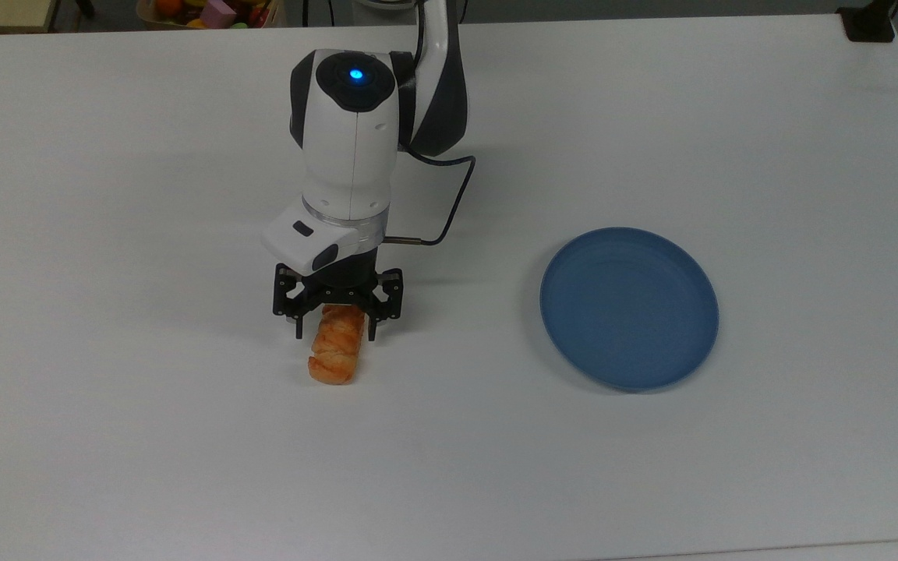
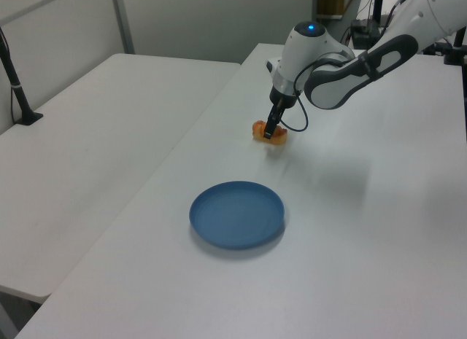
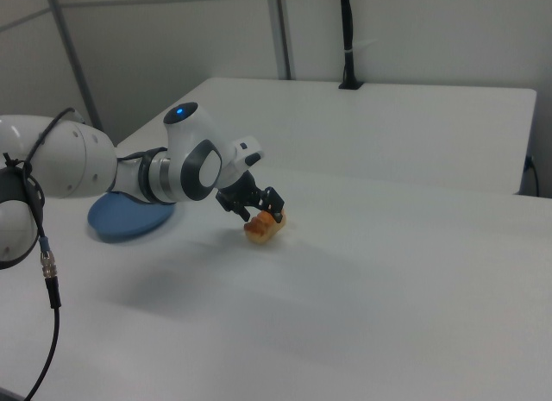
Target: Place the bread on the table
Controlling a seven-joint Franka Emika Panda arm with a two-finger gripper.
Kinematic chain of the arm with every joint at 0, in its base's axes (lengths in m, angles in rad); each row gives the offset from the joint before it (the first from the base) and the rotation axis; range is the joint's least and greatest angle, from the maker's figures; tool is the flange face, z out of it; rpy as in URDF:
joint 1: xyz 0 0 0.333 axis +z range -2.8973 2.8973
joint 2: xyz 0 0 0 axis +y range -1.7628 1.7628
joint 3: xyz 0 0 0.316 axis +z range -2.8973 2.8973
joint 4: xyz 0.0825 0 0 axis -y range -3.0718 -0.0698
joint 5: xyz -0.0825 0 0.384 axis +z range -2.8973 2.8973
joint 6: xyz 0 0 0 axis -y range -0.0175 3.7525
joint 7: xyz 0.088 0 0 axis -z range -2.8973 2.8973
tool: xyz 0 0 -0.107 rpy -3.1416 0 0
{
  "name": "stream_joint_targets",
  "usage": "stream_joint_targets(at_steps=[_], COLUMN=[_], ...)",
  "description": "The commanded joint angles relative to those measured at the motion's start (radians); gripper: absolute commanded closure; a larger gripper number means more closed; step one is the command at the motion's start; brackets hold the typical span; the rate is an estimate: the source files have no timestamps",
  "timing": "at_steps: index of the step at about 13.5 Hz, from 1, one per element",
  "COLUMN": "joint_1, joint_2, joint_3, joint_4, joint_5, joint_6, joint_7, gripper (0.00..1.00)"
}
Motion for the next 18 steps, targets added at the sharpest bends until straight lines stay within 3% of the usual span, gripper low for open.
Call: stream_joint_targets(at_steps=[1, 6, 10, 12, 13, 14, 17, 18], joint_1=[0.005, 0.005, -0.020, -0.096, -0.156, -0.172, -0.160, -0.164], joint_2=[-0.023, -0.189, -0.338, -0.418, -0.457, -0.502, -0.615, -0.638], joint_3=[-0.002, -0.001, 0.018, 0.098, 0.166, 0.185, 0.179, 0.160], joint_4=[-0.006, 0.003, 0.000, -0.005, -0.006, -0.020, -0.138, -0.158], joint_5=[0.002, 0.005, 0.057, 0.060, 0.058, 0.058, 0.069, 0.107], joint_6=[-0.004, -0.290, -0.531, -0.667, -0.748, -0.816, -0.852, -0.858], joint_7=[0.006, 0.006, -0.005, -0.006, 0.001, 0.003, 0.006, 0.005], gripper=[0.00, 0.00, 0.00, 0.00, 0.00, 0.00, 0.00, 0.00])
